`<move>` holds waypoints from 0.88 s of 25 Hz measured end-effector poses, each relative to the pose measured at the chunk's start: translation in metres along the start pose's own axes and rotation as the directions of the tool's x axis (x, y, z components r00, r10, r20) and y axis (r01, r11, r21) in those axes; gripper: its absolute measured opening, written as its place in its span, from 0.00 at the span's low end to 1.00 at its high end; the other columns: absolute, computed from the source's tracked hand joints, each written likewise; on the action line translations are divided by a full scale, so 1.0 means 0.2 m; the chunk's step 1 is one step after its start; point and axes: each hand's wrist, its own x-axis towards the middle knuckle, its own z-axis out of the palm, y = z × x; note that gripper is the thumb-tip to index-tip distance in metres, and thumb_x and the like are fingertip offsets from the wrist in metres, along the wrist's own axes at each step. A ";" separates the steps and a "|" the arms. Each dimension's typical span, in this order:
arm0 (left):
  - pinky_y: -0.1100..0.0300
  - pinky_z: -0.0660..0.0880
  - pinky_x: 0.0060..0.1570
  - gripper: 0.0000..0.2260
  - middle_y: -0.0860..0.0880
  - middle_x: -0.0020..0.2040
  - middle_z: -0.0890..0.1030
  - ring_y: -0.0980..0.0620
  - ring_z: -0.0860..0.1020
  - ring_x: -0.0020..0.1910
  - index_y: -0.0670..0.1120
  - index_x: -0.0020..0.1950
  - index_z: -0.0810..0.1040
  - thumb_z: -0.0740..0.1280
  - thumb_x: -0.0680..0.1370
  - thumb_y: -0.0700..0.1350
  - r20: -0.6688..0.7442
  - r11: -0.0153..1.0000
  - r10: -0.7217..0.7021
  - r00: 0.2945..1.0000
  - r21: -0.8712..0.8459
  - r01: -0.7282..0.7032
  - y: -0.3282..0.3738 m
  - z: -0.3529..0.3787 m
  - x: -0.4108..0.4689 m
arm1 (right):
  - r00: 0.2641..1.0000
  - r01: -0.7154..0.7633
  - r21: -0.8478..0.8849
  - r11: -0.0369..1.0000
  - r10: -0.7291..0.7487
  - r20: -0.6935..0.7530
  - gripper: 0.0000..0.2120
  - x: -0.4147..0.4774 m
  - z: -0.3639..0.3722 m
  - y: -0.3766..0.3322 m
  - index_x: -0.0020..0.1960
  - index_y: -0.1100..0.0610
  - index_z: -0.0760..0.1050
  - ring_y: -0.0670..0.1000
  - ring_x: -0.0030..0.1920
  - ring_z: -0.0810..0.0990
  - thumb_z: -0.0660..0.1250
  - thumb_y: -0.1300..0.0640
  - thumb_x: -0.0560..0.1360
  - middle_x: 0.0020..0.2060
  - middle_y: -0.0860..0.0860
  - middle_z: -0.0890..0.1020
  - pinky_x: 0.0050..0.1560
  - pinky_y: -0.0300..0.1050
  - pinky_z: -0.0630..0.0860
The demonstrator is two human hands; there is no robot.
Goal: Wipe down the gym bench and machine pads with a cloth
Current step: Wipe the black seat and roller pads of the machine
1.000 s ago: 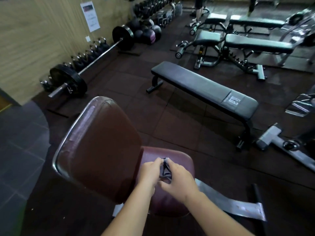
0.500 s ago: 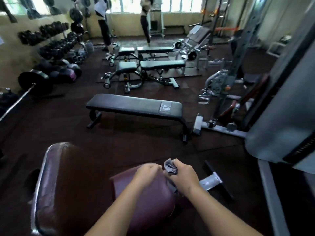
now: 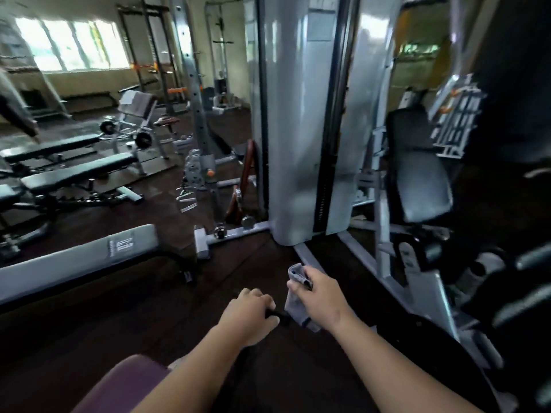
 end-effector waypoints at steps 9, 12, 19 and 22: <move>0.48 0.72 0.64 0.17 0.52 0.63 0.75 0.47 0.69 0.68 0.55 0.65 0.78 0.65 0.78 0.58 0.209 0.825 0.532 0.821 0.091 -0.558 0.97 0.26 0.06 | 0.842 -0.338 0.047 0.940 0.325 -0.430 0.10 -0.71 -0.71 0.41 0.46 0.48 0.75 0.44 0.37 0.79 0.70 0.43 0.78 0.36 0.47 0.80 0.40 0.46 0.74; 0.47 0.73 0.64 0.19 0.51 0.63 0.75 0.46 0.69 0.68 0.55 0.67 0.77 0.66 0.78 0.59 0.282 0.716 0.647 0.709 0.097 -0.692 1.21 0.37 0.01 | 0.713 -0.408 0.120 0.905 0.399 -0.576 0.11 -0.99 -0.83 0.45 0.44 0.48 0.74 0.44 0.35 0.77 0.71 0.44 0.78 0.34 0.47 0.79 0.39 0.44 0.72; 0.45 0.72 0.65 0.20 0.48 0.65 0.75 0.45 0.69 0.68 0.53 0.69 0.76 0.66 0.79 0.58 0.404 0.380 0.832 0.381 0.086 -0.921 1.81 0.59 -0.32 | 0.312 -0.468 0.380 0.798 0.552 -0.774 0.09 -1.79 -1.05 0.52 0.56 0.42 0.79 0.40 0.45 0.82 0.72 0.45 0.76 0.45 0.42 0.85 0.51 0.48 0.81; 0.46 0.72 0.63 0.19 0.49 0.63 0.75 0.45 0.69 0.67 0.53 0.66 0.77 0.66 0.78 0.58 0.427 0.237 0.871 0.242 0.065 -0.969 2.14 0.70 -0.48 | 0.157 -0.446 0.437 0.781 0.549 -0.821 0.13 -2.11 -1.19 0.58 0.60 0.40 0.79 0.40 0.50 0.83 0.73 0.47 0.77 0.49 0.40 0.85 0.56 0.49 0.81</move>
